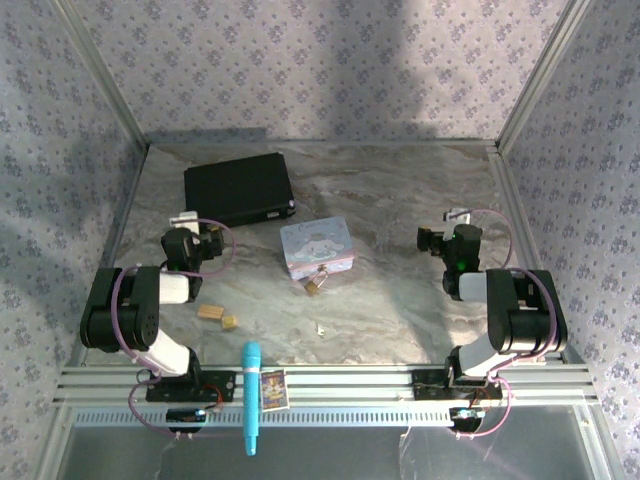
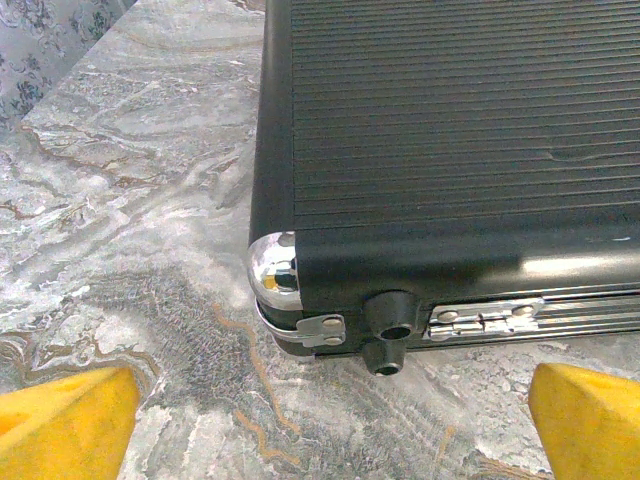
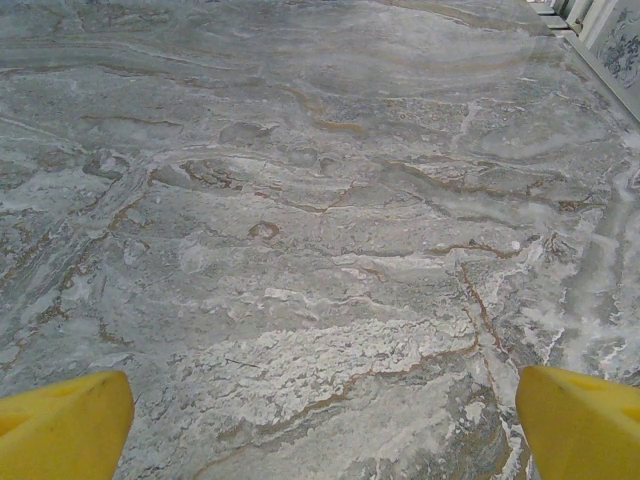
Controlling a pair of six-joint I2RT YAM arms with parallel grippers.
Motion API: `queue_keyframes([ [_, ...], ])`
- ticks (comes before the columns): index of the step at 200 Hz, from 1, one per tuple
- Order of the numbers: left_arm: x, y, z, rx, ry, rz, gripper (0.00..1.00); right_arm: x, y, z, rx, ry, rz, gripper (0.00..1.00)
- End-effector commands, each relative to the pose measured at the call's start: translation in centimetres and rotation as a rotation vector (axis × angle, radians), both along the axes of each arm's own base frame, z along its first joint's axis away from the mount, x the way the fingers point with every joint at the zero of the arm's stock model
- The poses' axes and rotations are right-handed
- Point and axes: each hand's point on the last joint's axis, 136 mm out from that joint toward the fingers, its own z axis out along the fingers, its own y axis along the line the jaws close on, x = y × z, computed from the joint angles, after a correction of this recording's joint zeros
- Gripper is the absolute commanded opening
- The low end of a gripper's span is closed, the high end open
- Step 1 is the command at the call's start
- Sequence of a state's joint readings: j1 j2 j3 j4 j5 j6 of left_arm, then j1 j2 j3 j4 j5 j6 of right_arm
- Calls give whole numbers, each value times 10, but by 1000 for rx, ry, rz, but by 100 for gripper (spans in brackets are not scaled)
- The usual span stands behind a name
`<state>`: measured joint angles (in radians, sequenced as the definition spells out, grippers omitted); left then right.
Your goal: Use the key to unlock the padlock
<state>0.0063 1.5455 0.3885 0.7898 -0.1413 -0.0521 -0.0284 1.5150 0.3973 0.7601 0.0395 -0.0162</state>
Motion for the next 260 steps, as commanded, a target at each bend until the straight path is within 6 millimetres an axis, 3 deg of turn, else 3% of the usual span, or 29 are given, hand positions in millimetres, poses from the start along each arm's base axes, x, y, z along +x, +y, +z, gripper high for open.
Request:
queue_keyframes([
  [1,10,-4,20,0,-65,-26,100,4,-2,5,-9,-21,0,99],
  [100,9,-6,21,-3,-70,-34,100,1,-3,14,-3,-37,-5,99],
  [173,-14,-5,72,-35,-132,-17,100,-13,4,64,29,-78,16,99],
  [196,-22,-13,101,-168,-159,-6,100,-19,14,91,141,-74,35,99],
  [214,-29,-11,115,-382,-154,93,100,-28,3,96,292,27,-109,99],
  [235,-33,-31,118,-607,-91,82,100,-34,34,104,401,126,55,99],
  [260,-45,-82,111,-748,79,-46,100,-56,82,105,478,234,207,95],
])
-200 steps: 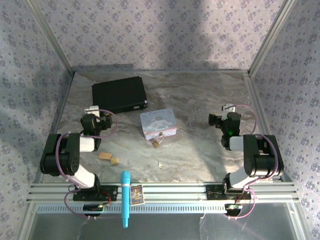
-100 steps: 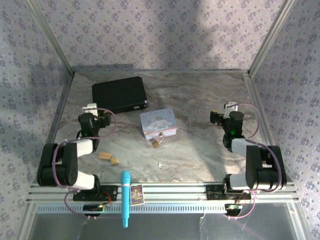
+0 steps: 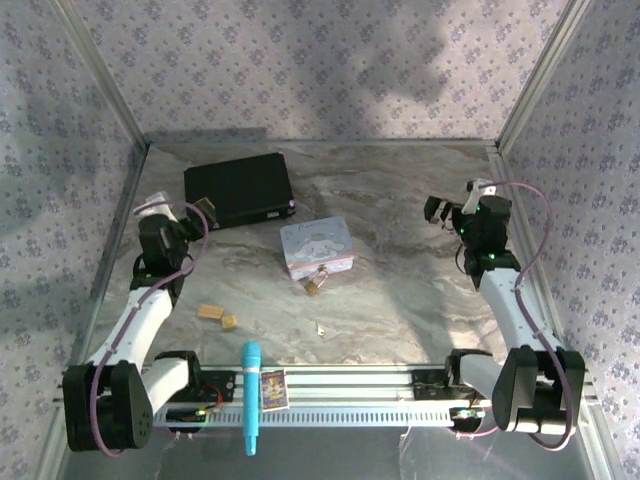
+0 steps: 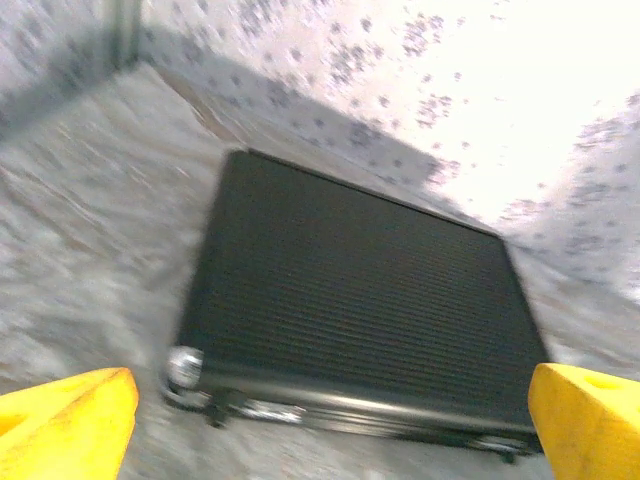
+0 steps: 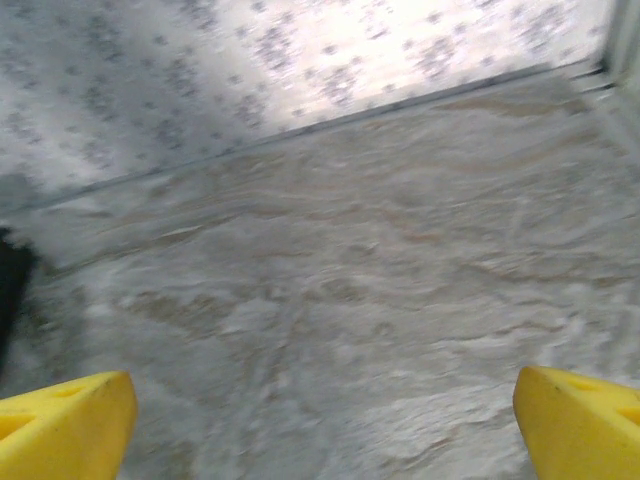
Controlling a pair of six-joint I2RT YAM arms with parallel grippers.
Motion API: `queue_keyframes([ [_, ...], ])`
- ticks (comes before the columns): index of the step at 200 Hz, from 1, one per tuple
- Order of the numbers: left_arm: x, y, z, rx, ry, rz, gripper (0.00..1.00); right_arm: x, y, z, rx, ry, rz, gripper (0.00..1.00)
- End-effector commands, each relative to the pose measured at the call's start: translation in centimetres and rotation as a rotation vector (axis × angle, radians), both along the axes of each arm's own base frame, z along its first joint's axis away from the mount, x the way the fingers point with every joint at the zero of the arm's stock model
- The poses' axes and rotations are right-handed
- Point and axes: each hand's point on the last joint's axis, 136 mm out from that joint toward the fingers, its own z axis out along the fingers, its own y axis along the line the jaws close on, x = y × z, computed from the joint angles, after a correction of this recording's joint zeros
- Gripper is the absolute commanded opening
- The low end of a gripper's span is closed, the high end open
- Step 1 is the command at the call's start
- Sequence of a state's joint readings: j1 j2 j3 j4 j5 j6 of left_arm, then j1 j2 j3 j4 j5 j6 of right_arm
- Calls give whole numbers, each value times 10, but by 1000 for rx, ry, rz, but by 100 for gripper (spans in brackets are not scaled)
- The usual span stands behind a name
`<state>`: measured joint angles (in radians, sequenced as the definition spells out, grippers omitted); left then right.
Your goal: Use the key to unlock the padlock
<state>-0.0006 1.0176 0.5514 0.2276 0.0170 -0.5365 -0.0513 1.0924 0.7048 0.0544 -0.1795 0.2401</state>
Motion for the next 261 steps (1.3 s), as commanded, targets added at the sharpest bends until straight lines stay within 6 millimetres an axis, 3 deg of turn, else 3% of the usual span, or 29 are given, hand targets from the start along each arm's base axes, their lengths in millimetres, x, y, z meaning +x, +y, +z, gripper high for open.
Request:
queue_keyframes([
  [1,-20,-54,-23,-239,203,-153,100,-39,54,-29,147,232,184,95],
  [31,-49,-105,-32,-187,355,-283,100,-83,110,-51,68,386,321,93],
  [61,-78,-157,-35,-240,392,-457,100,-122,149,-79,-7,473,393,87],
  [103,-119,-205,-53,-283,484,-588,97,-179,207,-112,-32,559,536,78],
  [116,-132,-217,-59,-270,512,-621,95,-197,223,-123,-52,594,584,71],
  [135,-142,-223,-64,-278,532,-643,92,-213,239,-134,-70,627,619,63],
  [160,-149,-229,-71,-323,545,-646,84,-227,268,-143,49,683,701,52],
  [194,-160,-230,-80,-305,585,-646,85,-236,275,-153,-61,697,706,50],
  [261,-169,-220,-96,-289,605,-608,85,-245,303,-172,-105,745,720,38],
])
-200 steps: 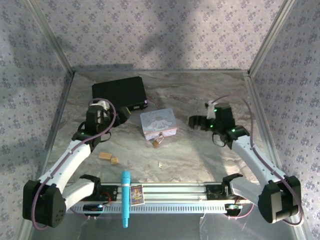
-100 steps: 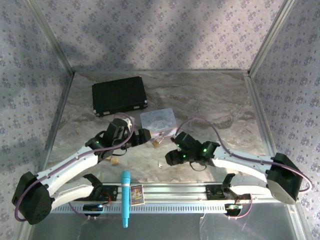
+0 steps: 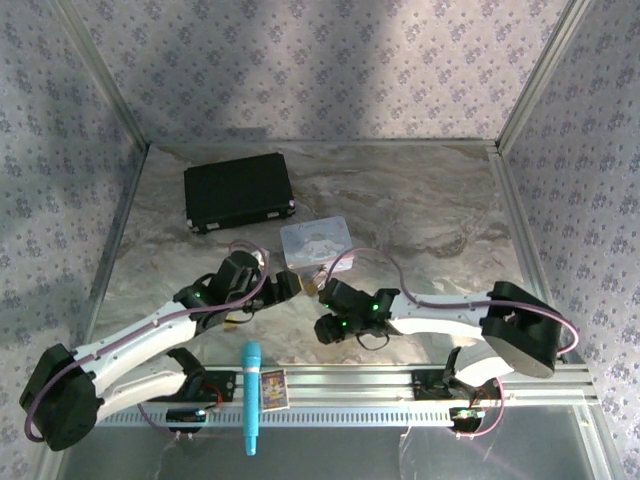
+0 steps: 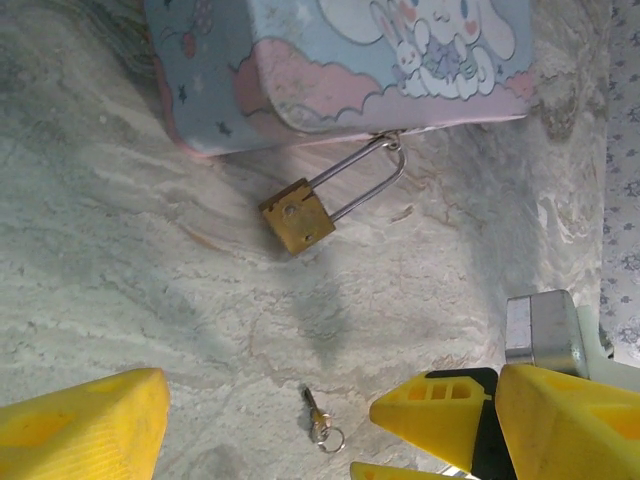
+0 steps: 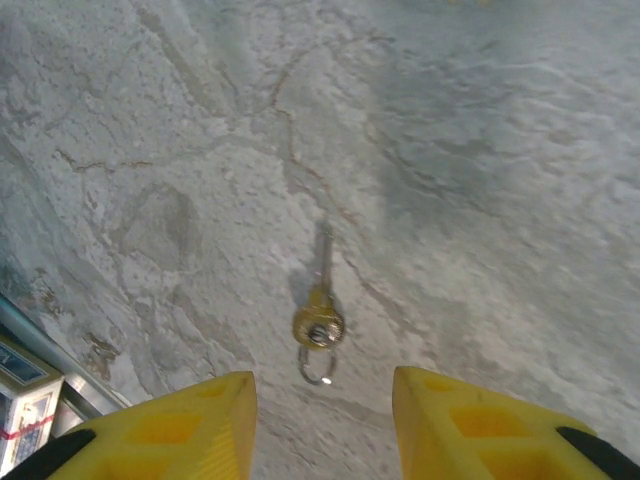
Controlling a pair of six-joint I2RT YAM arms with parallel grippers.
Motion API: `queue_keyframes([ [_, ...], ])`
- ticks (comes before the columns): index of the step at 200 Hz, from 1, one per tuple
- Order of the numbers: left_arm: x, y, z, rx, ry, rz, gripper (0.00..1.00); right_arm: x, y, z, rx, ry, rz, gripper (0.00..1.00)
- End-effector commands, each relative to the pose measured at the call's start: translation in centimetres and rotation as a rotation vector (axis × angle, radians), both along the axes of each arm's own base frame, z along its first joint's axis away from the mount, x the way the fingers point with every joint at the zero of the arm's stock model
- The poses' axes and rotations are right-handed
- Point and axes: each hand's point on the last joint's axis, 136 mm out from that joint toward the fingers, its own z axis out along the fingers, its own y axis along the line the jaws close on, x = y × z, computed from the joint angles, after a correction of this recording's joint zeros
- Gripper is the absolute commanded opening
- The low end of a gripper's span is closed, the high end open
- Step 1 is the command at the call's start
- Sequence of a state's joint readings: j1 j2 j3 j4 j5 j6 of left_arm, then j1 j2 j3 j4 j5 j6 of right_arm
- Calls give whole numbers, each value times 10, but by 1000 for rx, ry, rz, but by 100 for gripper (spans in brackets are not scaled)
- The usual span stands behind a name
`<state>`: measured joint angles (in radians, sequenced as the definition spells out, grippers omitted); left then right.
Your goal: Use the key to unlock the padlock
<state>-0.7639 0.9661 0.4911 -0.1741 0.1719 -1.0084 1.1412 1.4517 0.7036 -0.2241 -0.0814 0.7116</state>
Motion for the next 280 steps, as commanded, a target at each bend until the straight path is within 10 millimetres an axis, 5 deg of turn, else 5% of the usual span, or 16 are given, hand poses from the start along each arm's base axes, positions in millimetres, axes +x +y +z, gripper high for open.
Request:
queue_keyframes([
  [1,-2,3,-2,7,1,19,85,2,9,0,1,-5,-24,38],
  [115,-5,9,-12,36,7,37,85,2,6,-27,-101,20,-46,26],
  [165,-5,9,-17,41,10,42,82,3,9,-30,-47,52,-54,7],
  [225,-3,-19,-12,-119,-9,81,66,17,2,-1,100,49,-71,2],
  [254,-5,-30,-18,-243,54,200,65,25,-1,17,163,41,-79,1],
  [280,-6,-20,-29,-393,179,424,71,34,2,36,278,53,-121,0],
])
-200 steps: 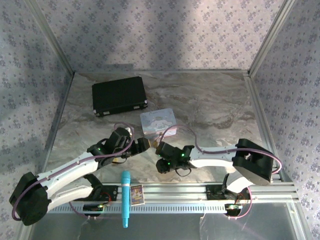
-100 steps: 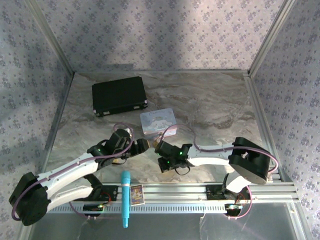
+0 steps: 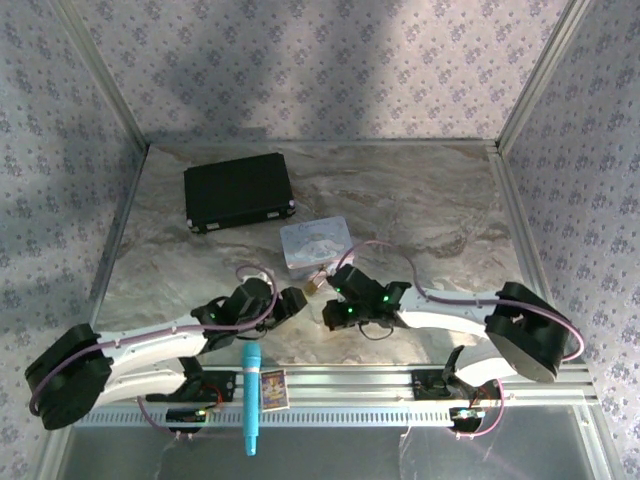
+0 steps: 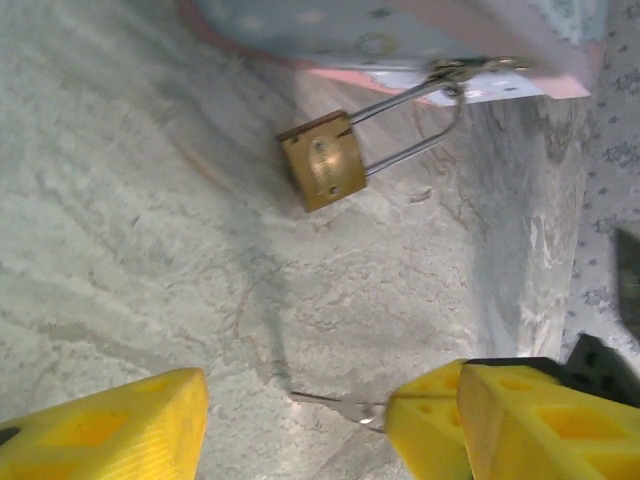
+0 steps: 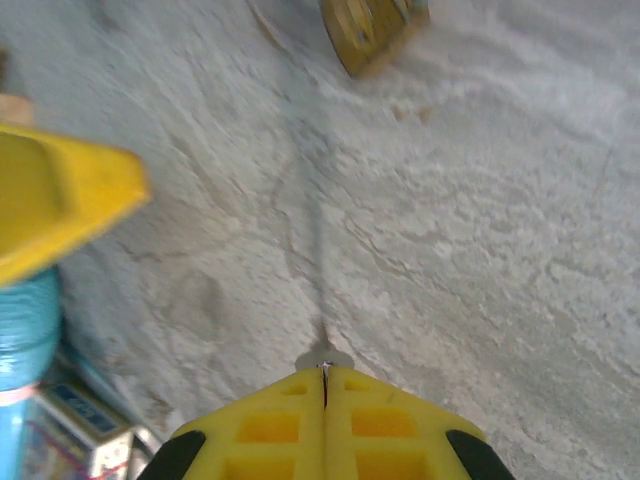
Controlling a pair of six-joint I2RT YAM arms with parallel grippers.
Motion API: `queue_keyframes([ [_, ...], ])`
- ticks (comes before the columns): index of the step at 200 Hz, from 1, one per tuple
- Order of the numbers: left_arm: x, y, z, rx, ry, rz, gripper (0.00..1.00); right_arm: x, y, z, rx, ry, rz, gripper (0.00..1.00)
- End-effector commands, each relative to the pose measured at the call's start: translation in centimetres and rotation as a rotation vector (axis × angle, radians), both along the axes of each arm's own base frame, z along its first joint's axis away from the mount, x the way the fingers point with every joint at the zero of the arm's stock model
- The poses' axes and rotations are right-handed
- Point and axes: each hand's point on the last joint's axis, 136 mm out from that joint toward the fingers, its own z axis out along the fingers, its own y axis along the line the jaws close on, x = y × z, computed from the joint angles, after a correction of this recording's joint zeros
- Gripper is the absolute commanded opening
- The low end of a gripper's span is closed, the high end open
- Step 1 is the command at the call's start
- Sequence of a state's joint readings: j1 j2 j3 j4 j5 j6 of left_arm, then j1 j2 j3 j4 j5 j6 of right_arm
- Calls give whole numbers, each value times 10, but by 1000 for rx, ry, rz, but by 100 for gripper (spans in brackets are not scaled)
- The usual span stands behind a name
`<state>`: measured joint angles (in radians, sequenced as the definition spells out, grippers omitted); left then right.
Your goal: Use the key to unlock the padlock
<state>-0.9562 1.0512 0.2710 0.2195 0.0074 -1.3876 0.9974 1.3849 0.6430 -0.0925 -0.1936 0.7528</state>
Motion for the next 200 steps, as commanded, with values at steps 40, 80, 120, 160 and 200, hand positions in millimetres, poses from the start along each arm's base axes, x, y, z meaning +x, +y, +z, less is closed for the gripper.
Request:
queue_keyframes([
  [40,12,14,29,-296,122,390,88,11,15,39,224,6,-36,0],
  [80,16,7,42,-400,161,423,98,17,38,59,292,-21,-7,0],
  [120,16,-19,50,-475,222,375,98,17,61,69,339,-25,40,0],
  [160,21,-24,53,-521,226,391,81,12,73,69,388,-9,65,0],
  [200,20,-17,47,-487,227,410,45,9,61,67,383,-21,31,0],
])
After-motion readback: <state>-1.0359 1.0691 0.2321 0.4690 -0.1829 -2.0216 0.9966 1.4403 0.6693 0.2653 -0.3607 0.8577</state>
